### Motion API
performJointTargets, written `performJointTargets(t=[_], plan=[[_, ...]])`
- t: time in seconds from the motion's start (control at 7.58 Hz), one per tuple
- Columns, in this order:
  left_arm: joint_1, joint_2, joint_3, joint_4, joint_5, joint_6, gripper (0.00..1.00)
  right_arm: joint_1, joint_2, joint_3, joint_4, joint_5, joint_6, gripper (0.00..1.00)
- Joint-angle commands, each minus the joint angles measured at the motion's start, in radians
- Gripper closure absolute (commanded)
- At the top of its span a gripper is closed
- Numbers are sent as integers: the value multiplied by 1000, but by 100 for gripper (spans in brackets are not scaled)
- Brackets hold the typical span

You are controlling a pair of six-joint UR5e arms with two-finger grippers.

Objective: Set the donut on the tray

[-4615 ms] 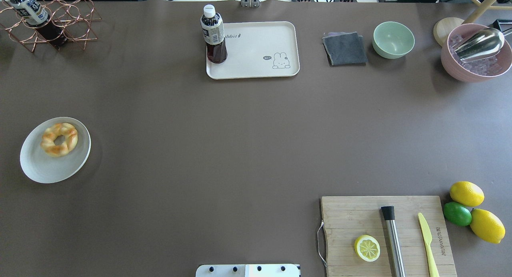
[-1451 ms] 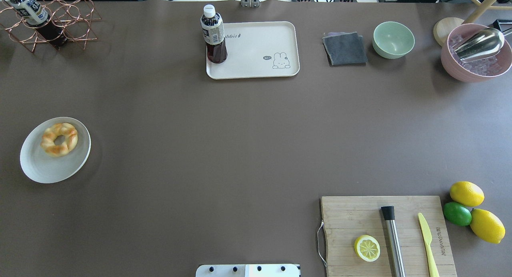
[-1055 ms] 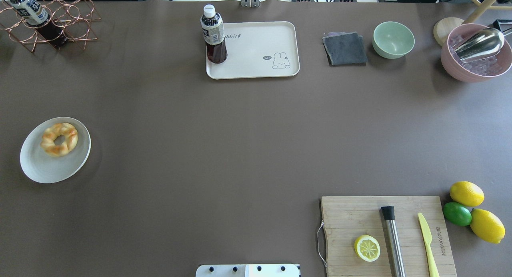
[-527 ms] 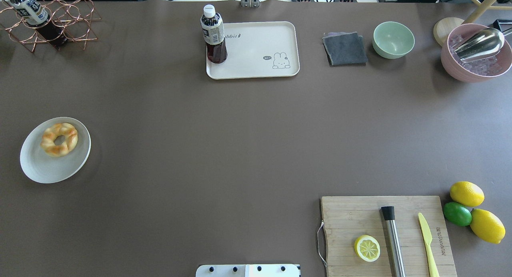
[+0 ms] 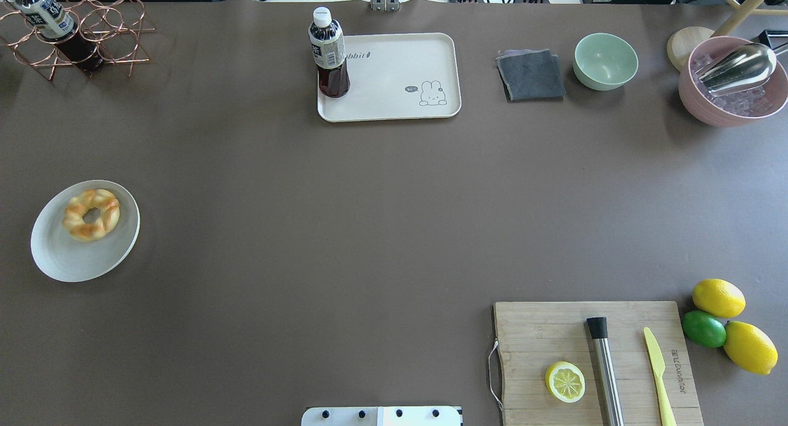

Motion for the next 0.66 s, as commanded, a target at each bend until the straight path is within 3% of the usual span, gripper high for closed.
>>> performJointTargets(t=[0.0, 0.26, 0.53], plan=[[75, 24, 86, -206, -1, -85, 2, 0, 0, 1, 0, 1, 3, 0], [168, 44, 139, -448, 9, -307, 2, 0, 0, 1, 0, 1, 3, 0], [243, 47, 148, -532, 67, -410, 2, 0, 0, -2, 0, 1, 3, 0]])
